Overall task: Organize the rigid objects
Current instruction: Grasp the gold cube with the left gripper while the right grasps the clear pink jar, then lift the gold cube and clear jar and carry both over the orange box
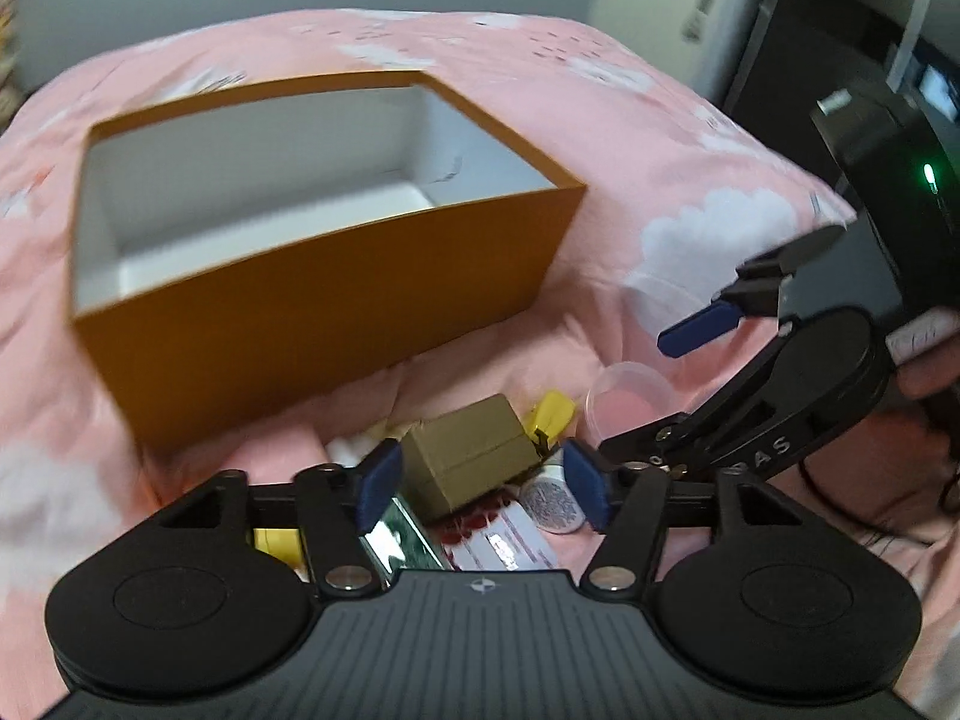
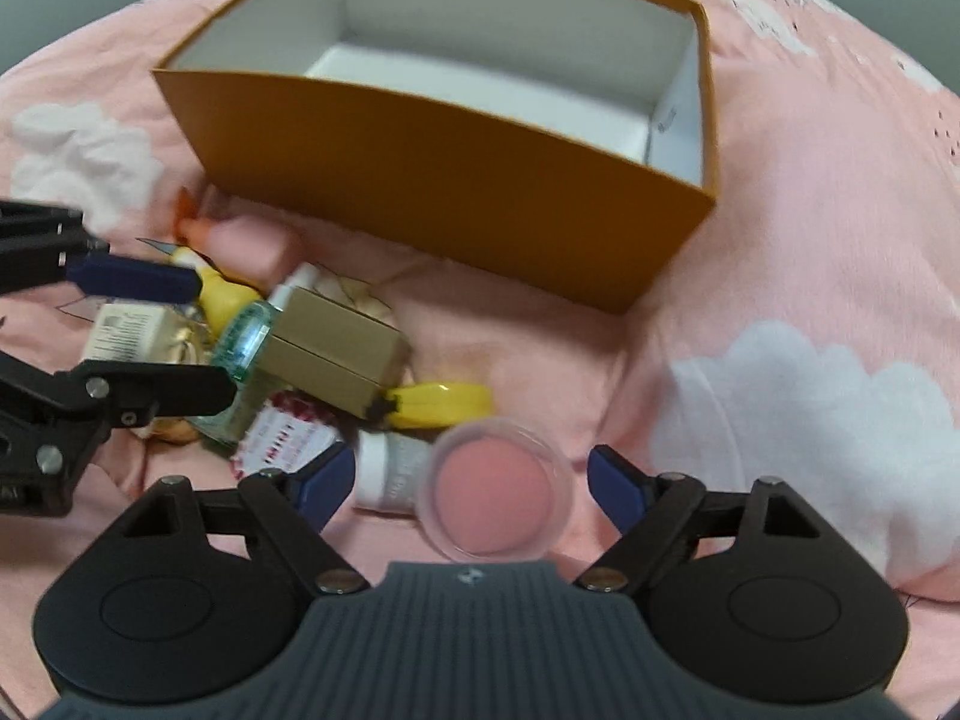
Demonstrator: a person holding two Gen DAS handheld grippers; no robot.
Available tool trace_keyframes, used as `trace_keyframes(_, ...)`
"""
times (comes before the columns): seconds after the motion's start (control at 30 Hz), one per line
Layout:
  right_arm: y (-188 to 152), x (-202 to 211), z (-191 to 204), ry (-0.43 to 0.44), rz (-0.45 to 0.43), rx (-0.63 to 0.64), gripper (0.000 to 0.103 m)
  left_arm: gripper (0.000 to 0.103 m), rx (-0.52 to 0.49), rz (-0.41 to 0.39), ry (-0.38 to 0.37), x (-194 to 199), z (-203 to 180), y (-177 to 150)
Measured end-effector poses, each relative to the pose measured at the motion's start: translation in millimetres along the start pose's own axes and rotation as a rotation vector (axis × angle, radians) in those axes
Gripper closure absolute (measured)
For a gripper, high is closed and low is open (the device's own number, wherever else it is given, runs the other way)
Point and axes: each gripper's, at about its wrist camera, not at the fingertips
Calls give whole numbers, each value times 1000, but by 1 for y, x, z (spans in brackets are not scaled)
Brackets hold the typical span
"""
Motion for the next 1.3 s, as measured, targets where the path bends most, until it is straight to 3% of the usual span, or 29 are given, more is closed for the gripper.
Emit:
trace_keyframes(0.23, 1, -14, -12, 42, 39, -31, 18, 20, -179, 57, 54, -26, -6, 9)
trace_keyframes(0.43, 5, -26, -12, 77, 64, -17, 18, 20, -353, 107, 158, -45, -24, 10)
trace_keyframes(0.57, 10, -36, -14, 97, 86, -20, 18, 22, -424, 136, 173, -58, -28, 11)
trace_keyframes(0.9, 15, -46, -19, 127, 96, -64, 21, 33, -379, 170, 162, -74, -22, 16)
trace_keyframes(0.97, 15, -44, -19, 124, 84, -73, 33, 37, -321, 183, 152, -71, -18, 19)
trace_keyframes(1.17, 17, -39, -21, 111, 65, -82, 34, 44, -15, 180, 82, -61, 8, 29)
trace_keyframes(1.3, 16, -42, -19, 112, 80, -78, 31, 45, -90, 198, 128, -70, -3, 29)
Point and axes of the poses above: each gripper's, at about its wrist camera, not at the fingertips, and x roughly against the way its jaws point, z to its left, y to its top, and after that the axes turned 14 degrees about z, right-handed
